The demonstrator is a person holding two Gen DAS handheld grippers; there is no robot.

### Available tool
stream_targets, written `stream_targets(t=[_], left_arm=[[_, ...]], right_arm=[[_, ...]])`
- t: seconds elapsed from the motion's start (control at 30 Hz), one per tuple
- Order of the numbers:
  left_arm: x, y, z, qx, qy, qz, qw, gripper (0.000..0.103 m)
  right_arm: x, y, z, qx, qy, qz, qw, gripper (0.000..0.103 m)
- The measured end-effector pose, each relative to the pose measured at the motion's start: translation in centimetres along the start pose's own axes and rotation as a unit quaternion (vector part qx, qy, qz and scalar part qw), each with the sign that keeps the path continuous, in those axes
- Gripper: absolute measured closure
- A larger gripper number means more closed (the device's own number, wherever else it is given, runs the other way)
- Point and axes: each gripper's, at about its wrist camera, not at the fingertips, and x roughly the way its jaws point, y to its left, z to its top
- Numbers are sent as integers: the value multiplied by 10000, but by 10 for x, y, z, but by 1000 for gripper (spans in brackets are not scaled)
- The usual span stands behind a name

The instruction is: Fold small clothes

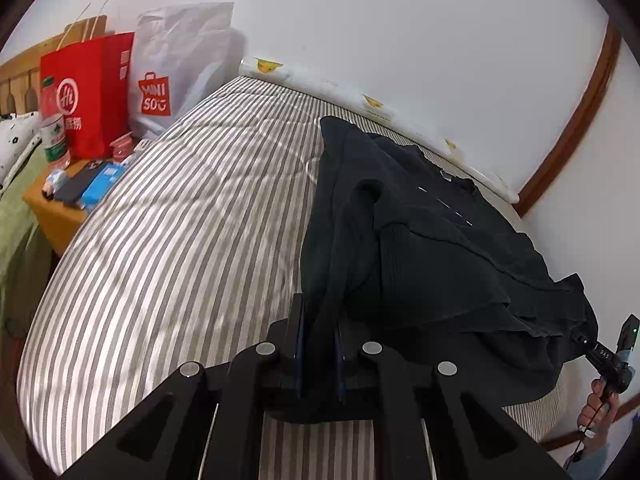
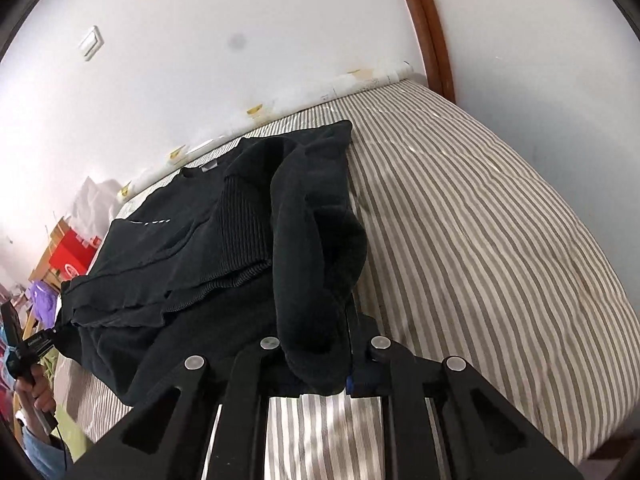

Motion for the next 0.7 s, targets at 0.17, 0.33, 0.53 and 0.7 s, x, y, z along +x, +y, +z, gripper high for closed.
stream_targets(t=[0.17,0.33,0.53,0.7], left_arm=[[-17,0,-20,17,35,-42,10000,91],[-15,1,-25,-12,113,84,9999,88],[-25,-1,-27,146,73,332,9993,70],[-39,-17,-26,307,-85,33,9995,61]], right_arm=[[-21,-5,-23,-68,17,-36,10000,90],[-20,-2,-28,-241,100,-355,9990,80],[-40,-1,-29,-515,-143,-821,9952,71],[-67,14,-25,-768,-505,-991,9908,70]])
